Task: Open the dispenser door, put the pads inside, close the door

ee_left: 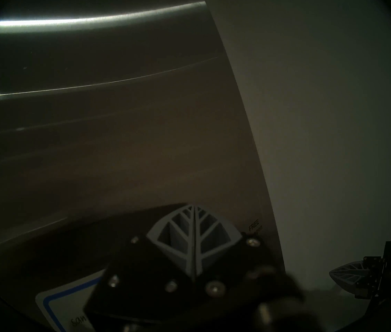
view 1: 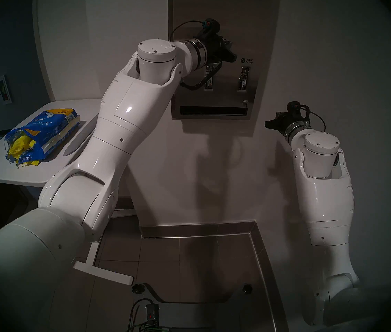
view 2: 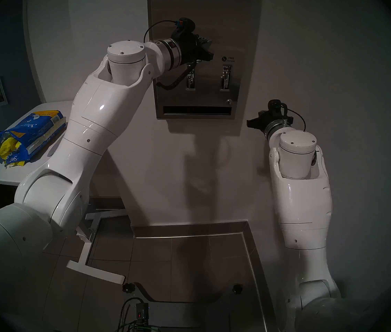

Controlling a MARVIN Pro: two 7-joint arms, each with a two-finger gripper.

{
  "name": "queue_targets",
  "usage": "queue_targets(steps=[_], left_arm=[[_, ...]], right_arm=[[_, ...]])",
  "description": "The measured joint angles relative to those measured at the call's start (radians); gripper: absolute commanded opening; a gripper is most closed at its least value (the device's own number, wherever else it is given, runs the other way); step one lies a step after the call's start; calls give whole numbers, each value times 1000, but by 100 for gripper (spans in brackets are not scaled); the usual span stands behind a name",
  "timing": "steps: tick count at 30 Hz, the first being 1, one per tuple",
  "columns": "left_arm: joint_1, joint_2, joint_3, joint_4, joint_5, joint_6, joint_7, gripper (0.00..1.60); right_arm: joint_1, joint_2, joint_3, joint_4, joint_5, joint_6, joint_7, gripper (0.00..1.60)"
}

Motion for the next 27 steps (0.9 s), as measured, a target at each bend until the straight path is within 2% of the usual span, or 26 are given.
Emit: queue_targets(steps=[16,27], left_arm=[[-42,-34,3,45,22,22,17,0],[-38,-42,-21,21,5,62,17,0]], right_arm=[[0,0,0,0,0,0,0,51],[0,0,0,0,1,0,0,51]])
